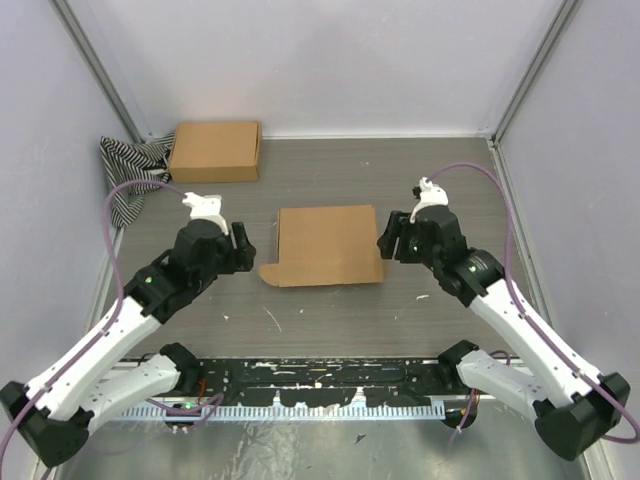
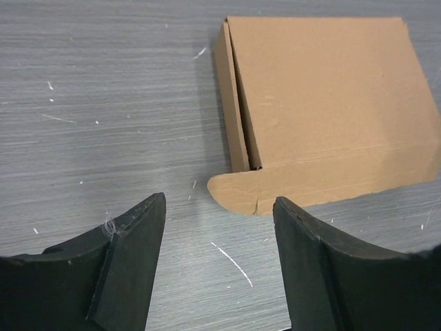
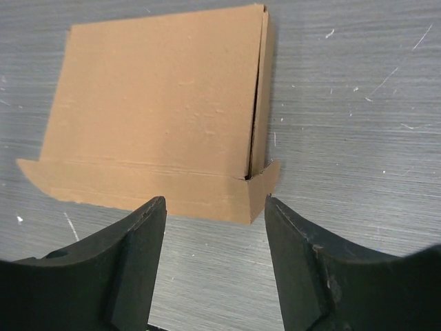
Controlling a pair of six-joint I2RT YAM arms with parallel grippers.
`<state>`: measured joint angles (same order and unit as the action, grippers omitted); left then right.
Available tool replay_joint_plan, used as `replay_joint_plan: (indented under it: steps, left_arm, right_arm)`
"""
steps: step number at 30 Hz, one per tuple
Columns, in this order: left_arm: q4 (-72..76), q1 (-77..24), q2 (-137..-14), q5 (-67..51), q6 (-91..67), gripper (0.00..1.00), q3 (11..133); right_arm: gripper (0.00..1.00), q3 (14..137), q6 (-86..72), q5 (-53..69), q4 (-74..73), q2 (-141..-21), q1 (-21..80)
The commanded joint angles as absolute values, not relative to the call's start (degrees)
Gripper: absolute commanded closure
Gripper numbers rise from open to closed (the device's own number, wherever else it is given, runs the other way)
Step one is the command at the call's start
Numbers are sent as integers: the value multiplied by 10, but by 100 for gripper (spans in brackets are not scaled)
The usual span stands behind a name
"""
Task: Fold the paper box
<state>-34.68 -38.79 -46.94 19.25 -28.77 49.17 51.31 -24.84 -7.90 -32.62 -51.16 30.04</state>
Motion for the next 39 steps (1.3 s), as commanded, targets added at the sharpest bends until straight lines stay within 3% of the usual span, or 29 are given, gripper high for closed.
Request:
replay_joint_plan:
  steps: [1,18,31,39]
  left_arm:
    - [-295,-389,-530,157,-285,29,490]
    - [-222,-388,-829,174,-259,30,563]
    - [-211,-377,-912,139,-239,31,628]
    - [-190,-322,-982,41,-240,31,693]
  right_arm:
    - [35,519,-255,-92,-287,-562,303]
    - [34,534,-232,-120,-190,-811,289]
    - [34,550,-226,-18,-150,-866,234]
    - [35,622,-218,47,-139,-939,207]
